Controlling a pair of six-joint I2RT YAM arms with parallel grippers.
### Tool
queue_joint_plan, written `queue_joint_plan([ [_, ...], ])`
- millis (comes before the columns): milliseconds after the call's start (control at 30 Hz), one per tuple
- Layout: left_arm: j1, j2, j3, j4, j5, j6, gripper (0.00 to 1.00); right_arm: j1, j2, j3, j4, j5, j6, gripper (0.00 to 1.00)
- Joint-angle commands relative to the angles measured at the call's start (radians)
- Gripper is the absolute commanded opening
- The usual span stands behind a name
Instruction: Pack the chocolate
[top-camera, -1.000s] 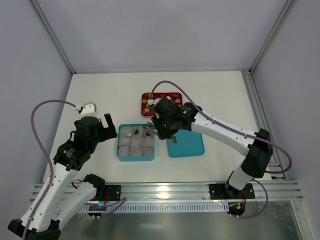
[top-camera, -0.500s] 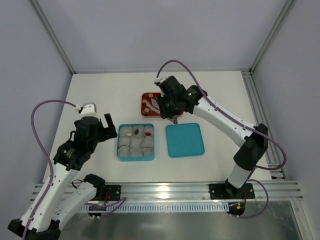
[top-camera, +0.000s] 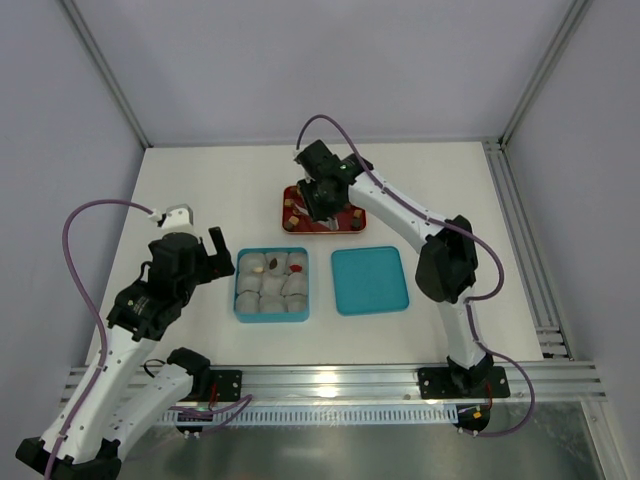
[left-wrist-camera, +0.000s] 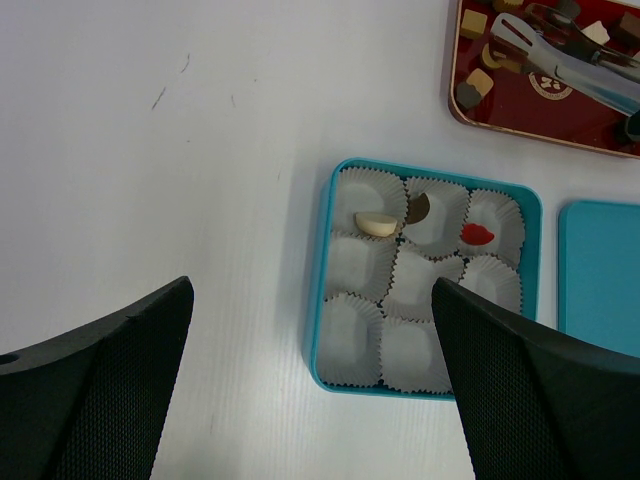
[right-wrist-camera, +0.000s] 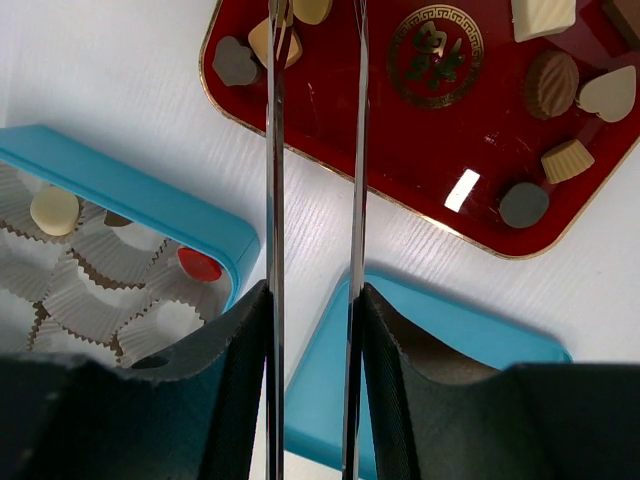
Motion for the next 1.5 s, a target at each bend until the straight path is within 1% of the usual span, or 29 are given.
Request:
queue_joint_plan([
  [0, -0.002, -0.003, 0.007, 0.021, -0.002, -0.007, 1.0, -0.001, 0.002, 0.089, -0.017, -0.001, -0.022, 0.42],
  [333, -0.002, 0.0, 0.007, 0.021, -0.003, -0.01, 1.0, -0.001, 0.05, 0.092, -0.019, -0.014, -0.026, 0.42],
  [767, -0.002, 0.005, 0.007, 0.019, -0.002, -0.009, 1.0, 0.001, 0.059, 0.066, -0.009, -0.024, -0.028, 0.42],
  [833, -0.002, 0.005, 0.007, 0.021, -0.003, -0.009, 1.0, 0.001, 0.058, 0.055, -0.003, -0.026, -0.026, 0.38],
  [1100, -0.002, 0.005, 0.007, 0.019, -0.003, -0.009, 1.0, 0.001, 0.052, 0.029, 0.004, -0.029, -0.025, 0.34],
  [1200, -0.002, 0.006, 0.007, 0.019, -0.003, -0.007, 1.0, 0.001, 0.045, 0.031, 0.004, -0.018, -0.022, 0.29],
  [1300, -0.002, 0.003, 0.008, 0.021, -0.002, -0.007, 1.0, -0.001, 0.03, 0.032, 0.007, -0.007, -0.02, 0.28],
  [1467, -0.002, 0.003, 0.007, 0.019, -0.003, -0.007, 1.0, -0.004, 0.001, 0.035, 0.012, 0.012, -0.017, 0.27],
])
